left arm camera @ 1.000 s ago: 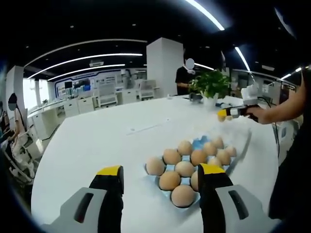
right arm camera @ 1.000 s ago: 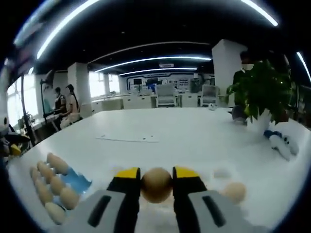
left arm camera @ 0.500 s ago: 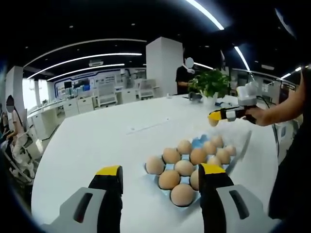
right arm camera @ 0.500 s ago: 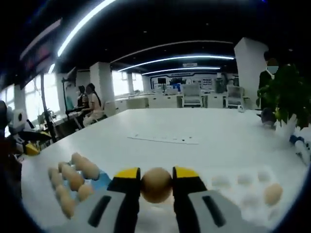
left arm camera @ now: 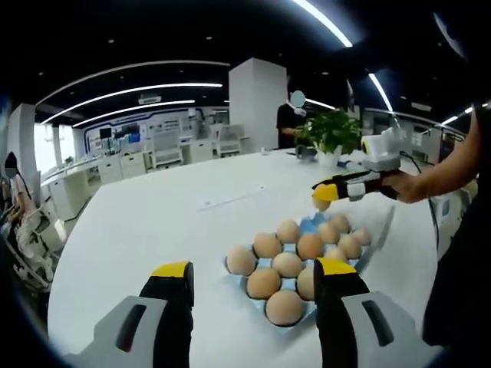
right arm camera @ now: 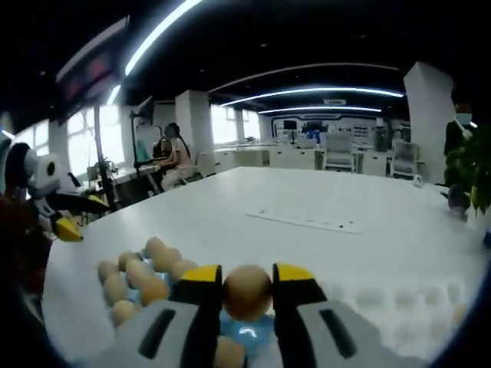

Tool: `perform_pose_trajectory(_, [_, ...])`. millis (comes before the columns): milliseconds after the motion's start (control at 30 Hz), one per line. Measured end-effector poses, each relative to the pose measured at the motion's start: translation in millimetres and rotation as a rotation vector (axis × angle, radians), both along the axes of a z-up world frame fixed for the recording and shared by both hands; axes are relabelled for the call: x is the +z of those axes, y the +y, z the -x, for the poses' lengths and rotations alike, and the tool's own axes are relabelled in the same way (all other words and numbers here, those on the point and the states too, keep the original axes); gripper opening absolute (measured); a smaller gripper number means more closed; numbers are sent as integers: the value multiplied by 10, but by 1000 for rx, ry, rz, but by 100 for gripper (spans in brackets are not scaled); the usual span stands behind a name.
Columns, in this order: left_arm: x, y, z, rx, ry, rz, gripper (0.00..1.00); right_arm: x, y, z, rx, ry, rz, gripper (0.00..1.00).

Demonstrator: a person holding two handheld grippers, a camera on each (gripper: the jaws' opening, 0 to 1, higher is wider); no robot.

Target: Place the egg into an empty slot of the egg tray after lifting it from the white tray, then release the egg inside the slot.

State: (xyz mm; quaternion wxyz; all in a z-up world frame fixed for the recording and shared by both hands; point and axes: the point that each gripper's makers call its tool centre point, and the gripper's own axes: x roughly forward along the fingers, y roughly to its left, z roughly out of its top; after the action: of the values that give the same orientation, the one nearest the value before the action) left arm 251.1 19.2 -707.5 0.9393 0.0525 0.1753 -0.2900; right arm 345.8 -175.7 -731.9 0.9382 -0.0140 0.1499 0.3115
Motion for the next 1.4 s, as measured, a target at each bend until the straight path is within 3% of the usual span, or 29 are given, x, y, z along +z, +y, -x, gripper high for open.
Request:
perform_pose_trajectory(400, [-2,42,8,9,0,-7,64,-190,304,28,86,36,33,26])
perform_pose_trajectory(767, [7,41,-3,9,-1,-4,64,-370,372,35,112,87,42,26])
perform_pose_trajectory(1400, [3,8,-11,-1,3,-1,62,-432,374,0,82,187,-19,26])
